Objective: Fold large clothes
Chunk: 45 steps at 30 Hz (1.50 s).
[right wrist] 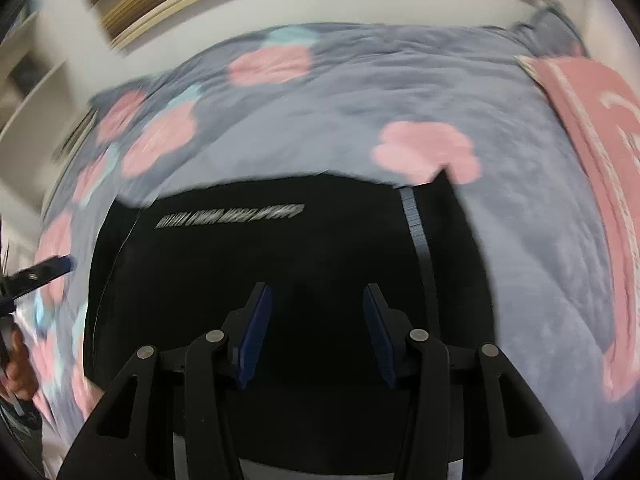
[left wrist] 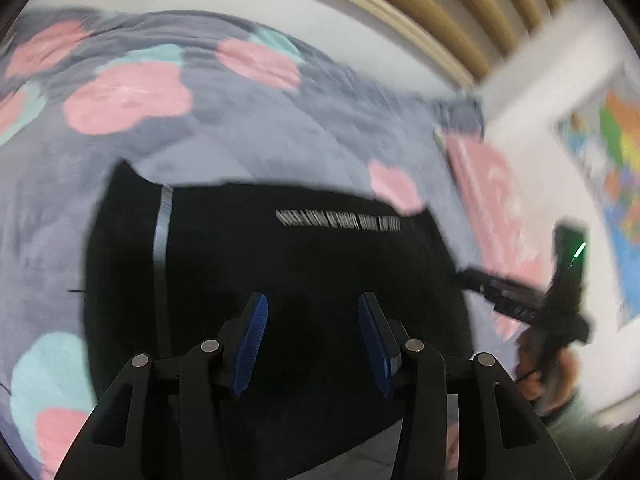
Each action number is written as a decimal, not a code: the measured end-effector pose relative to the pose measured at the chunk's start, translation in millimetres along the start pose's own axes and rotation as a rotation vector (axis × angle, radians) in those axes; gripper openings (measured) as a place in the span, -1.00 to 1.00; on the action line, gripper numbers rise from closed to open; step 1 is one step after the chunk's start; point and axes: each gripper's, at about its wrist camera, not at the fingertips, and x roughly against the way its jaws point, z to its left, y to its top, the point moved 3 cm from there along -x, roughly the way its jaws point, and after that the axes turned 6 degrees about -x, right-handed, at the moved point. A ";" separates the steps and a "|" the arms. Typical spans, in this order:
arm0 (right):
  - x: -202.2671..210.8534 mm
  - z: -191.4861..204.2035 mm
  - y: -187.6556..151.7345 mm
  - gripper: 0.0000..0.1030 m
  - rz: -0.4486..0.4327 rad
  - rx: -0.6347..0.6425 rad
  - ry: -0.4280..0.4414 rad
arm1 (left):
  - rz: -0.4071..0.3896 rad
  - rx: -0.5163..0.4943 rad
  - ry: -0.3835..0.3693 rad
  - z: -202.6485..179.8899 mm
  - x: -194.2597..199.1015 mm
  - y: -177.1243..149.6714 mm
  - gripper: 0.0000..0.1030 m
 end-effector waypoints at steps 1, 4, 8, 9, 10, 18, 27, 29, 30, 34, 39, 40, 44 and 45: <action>-8.4 10.5 -7.3 -0.03 0.016 0.030 -0.003 | 0.029 -0.010 0.030 -11.8 -16.2 -8.0 -0.06; -45.7 21.9 -28.0 0.20 0.078 0.121 -0.075 | 0.122 0.026 0.087 -17.2 -64.2 -33.2 -0.05; -79.6 22.7 -52.2 0.34 0.150 0.107 -0.077 | 0.202 0.132 0.093 4.1 -109.6 -49.6 -0.04; -81.9 22.5 -54.6 0.34 0.147 0.104 -0.080 | 0.202 0.162 0.083 7.9 -111.9 -48.3 -0.04; -82.9 21.8 -54.9 0.34 0.142 0.100 -0.080 | 0.206 0.160 0.085 7.7 -113.0 -46.4 -0.04; -59.6 22.9 -26.0 0.31 0.102 0.058 -0.032 | 0.125 0.064 0.096 -12.9 -75.7 -21.5 -0.01; -130.5 26.2 10.2 0.35 0.129 0.084 -0.097 | 0.176 0.198 0.184 45.3 -125.5 -4.5 0.16; -137.0 26.7 7.9 0.35 0.118 0.090 -0.111 | 0.190 0.178 0.219 41.2 -133.5 -1.2 0.25; -136.7 26.8 8.0 0.35 0.118 0.090 -0.113 | 0.200 0.164 0.237 37.8 -135.8 2.3 0.28; -114.8 24.0 9.8 0.33 0.110 0.053 -0.081 | 0.159 0.115 0.221 21.2 -115.2 3.4 0.32; -38.7 19.6 -17.7 0.34 0.032 0.079 0.020 | 0.063 0.070 0.187 14.3 -50.6 -26.3 0.32; -28.6 17.9 -30.9 0.35 0.037 0.093 0.019 | 0.060 0.061 0.201 18.3 -43.7 -32.2 0.32; -40.6 8.2 -76.4 0.35 0.135 0.065 -0.014 | 0.139 0.101 0.196 34.6 -46.1 -65.6 0.32; -54.1 3.2 -87.8 0.35 0.174 0.042 -0.028 | 0.143 0.101 0.189 36.6 -53.7 -72.3 0.32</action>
